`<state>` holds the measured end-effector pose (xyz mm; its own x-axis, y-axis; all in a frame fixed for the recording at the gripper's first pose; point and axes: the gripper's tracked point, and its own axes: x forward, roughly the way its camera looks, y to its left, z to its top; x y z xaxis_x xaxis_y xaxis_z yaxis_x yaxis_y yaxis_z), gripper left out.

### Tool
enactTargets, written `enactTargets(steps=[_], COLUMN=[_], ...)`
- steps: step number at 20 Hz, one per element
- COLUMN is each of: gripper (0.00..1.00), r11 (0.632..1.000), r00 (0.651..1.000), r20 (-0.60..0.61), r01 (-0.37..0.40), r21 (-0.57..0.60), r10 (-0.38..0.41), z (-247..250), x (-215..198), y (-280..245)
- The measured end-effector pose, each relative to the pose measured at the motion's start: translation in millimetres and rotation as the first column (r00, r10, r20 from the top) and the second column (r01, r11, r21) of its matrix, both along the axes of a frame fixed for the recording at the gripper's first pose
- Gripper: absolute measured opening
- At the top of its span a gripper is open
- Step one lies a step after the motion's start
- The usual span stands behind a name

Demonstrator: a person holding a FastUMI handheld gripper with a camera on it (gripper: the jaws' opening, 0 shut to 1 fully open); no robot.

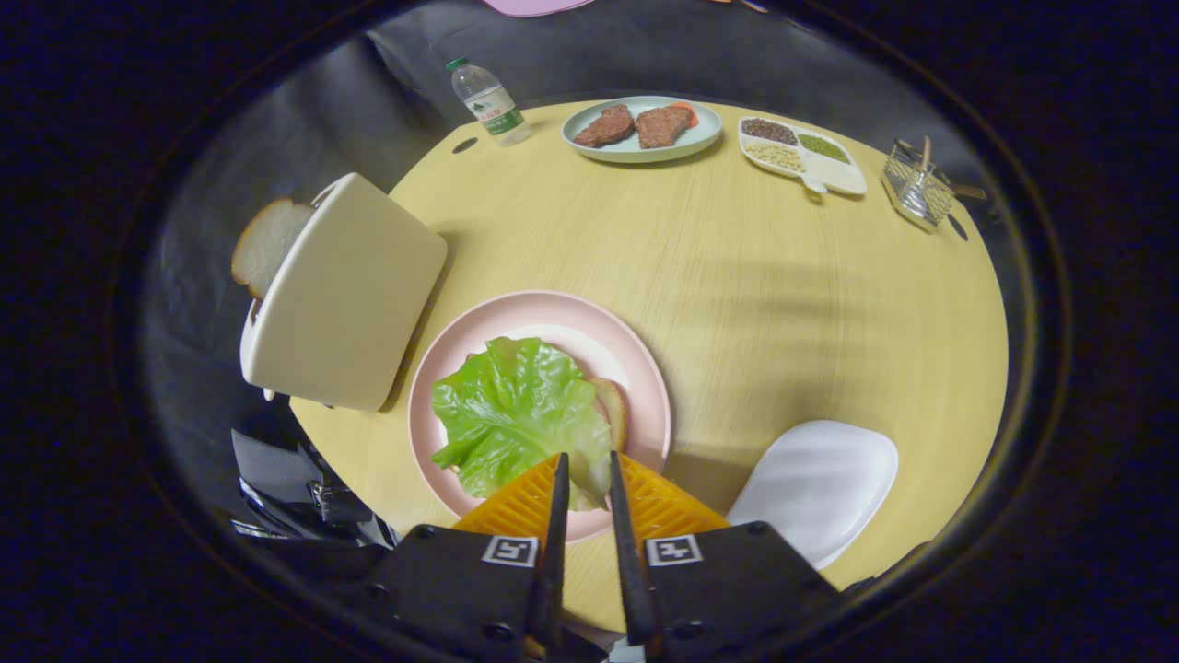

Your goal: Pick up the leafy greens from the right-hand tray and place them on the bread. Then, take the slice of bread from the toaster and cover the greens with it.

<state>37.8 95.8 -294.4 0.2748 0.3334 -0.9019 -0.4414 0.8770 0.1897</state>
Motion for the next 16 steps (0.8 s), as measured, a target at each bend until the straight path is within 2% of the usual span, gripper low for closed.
enactTargets(steps=[7, 16], gripper=[1.00, 1.00], r11=[0.989, 0.956], r00=[0.988, 0.950], r20=[-0.045, -0.168], r01=[0.146, 0.279], r21=[0.025, 0.090], r10=[-0.144, -0.262], z=[30, 93], x=[-4, -19], y=[-16, 5])
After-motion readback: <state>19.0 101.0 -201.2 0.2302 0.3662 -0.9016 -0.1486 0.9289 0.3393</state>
